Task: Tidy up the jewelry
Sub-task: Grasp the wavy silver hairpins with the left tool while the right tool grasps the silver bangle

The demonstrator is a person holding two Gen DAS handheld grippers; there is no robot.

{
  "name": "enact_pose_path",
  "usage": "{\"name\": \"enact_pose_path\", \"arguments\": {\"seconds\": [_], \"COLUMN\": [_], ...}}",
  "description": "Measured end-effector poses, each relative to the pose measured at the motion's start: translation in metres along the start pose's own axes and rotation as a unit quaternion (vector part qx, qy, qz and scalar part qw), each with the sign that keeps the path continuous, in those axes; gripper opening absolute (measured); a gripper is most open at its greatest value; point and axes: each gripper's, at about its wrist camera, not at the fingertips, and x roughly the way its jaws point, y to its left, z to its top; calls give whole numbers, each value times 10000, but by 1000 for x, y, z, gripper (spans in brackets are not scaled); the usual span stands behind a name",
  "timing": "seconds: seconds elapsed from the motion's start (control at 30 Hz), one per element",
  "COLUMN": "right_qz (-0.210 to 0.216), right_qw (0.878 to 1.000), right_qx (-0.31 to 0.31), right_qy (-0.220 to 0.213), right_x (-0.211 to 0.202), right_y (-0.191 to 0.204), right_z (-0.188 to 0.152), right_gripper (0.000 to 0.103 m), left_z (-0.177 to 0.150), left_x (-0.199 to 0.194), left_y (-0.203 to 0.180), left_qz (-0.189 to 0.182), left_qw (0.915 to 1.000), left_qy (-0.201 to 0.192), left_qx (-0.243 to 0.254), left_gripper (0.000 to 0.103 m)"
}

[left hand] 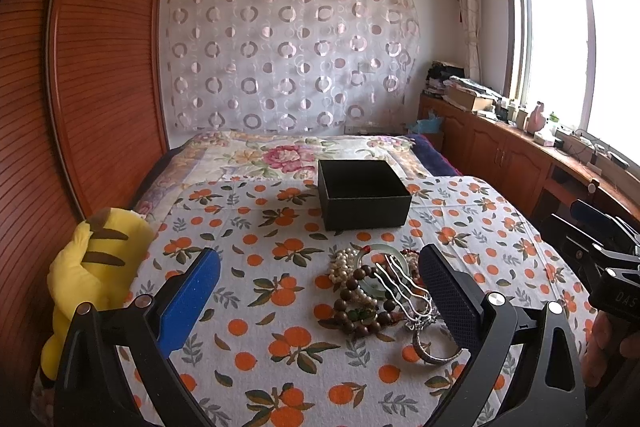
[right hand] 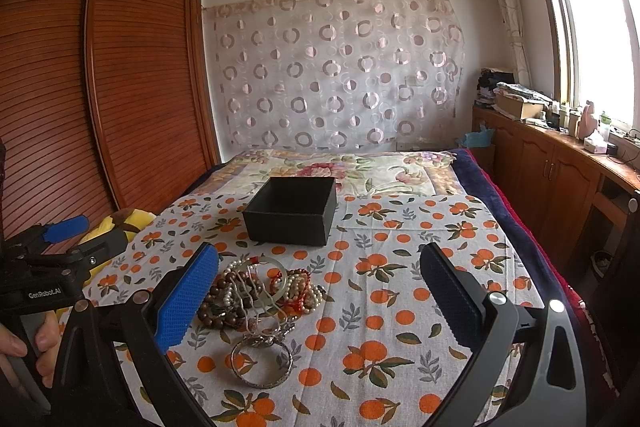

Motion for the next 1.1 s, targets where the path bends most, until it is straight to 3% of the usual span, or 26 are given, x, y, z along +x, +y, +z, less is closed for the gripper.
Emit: {"name": "enact_pose_path", "arguments": {"seconds": [0.27,0.5,0.7,0.87,1.1], "right_qz": [28,247,486,804,1025], "right_qw": [9999,9985,9929,9829,9697], "right_qx": [-16,-182,-363,-483,-522], "right_qy": [114,462,1026,1587,2157], "right_x": [2,21,44,66,91], "right_y": [3,5,10,14,18], "right_z": [3,-17,-44,-61,-82], "right_gripper": [102,99,81,56,39], "left_z": [-10,-28,-39,-43,-47], "left_x": [7,25,40,48,58], "left_y": [-1,0,1,1,-2], "left_qz": [-6,-69,-162,-233,-348], "left_qw": [9999,9989,9973,9957,9935], "left_qy": [123,443,697,870,1061], "left_qx": [44,122,142,206,214], "left_gripper": [96,96,96,96,96]}}
